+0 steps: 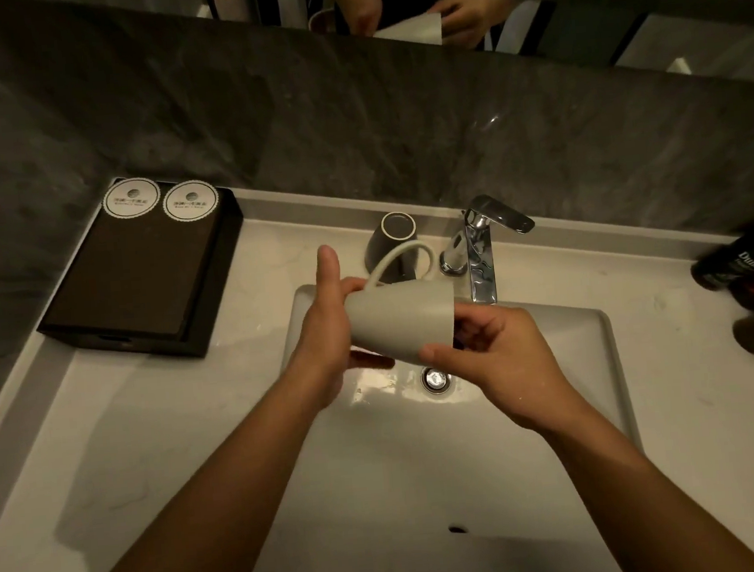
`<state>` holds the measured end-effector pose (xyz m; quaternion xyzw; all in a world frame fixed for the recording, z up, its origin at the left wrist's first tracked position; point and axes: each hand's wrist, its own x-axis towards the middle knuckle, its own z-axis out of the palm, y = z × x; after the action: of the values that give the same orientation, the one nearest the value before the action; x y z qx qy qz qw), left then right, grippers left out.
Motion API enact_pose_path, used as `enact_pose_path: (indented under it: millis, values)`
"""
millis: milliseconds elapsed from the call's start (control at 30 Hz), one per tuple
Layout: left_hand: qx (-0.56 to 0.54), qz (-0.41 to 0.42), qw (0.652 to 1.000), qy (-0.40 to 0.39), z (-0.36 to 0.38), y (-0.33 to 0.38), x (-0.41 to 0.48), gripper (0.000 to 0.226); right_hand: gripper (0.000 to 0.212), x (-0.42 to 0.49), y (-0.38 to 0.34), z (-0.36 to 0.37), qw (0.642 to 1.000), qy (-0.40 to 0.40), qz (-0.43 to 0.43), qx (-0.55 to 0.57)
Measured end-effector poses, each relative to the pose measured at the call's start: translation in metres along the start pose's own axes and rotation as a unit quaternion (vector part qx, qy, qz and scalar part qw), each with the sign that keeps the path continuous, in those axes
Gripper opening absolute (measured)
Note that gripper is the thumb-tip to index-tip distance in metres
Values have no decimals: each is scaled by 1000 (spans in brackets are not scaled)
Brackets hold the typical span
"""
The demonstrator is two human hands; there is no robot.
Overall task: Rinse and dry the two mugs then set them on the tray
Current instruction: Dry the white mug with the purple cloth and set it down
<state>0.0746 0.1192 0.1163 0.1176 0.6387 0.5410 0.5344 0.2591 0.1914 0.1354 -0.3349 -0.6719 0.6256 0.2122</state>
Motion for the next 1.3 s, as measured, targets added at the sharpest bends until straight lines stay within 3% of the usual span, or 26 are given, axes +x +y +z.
enact_pose_path:
  millis: [100, 167, 233, 400, 533, 700, 800, 900, 967, 1000, 1067, 1167, 1300]
  values:
    - [-16, -154, 986, -61, -14, 13, 7, 82, 43, -5, -2, -2, 982, -40, -60, -176]
    - [-5, -178, 983, -50, -16, 14, 8, 73, 41, -7, -2, -3, 946, -67, -121, -294]
    - [5, -161, 987, -3, -11, 8, 9, 59, 41, -7, 0, -3, 928, -83, -132, -339]
    - [-16, -70, 994, 88, 8, -10, 6, 24, 47, -8, 0, 0, 985, -84, 14, -153]
    - [-4, -2, 992, 130, 12, -16, 2, 26, 50, -10, 7, -2, 996, -79, 50, -1]
    - [52, 174, 975, 131, 13, -24, -10, 39, 50, -9, 9, -1, 973, -84, 102, 192]
    - [100, 323, 932, 133, 8, -33, -11, 34, 47, -7, 2, -4, 956, -92, 132, 246]
    - [176, 486, 849, 108, 1, -39, -6, 42, 71, -6, -4, -7, 933, -80, 164, 310]
    - [220, 530, 814, 89, -2, -40, -3, 43, 55, -5, -5, -8, 930, -64, 171, 320]
    - [237, 526, 814, 69, -3, -38, -1, 42, 40, -5, -6, -8, 937, -59, 167, 302]
    - [253, 454, 854, -2, -8, -28, -1, 45, 25, -4, -7, -10, 957, -48, 144, 248]
    - [254, 250, 925, -133, -14, -2, 1, 56, 28, -5, -13, -14, 987, -50, 99, 116]
    - [268, 68, 926, -256, -15, 18, 7, 76, 38, -8, -24, -17, 985, -152, 40, -74]
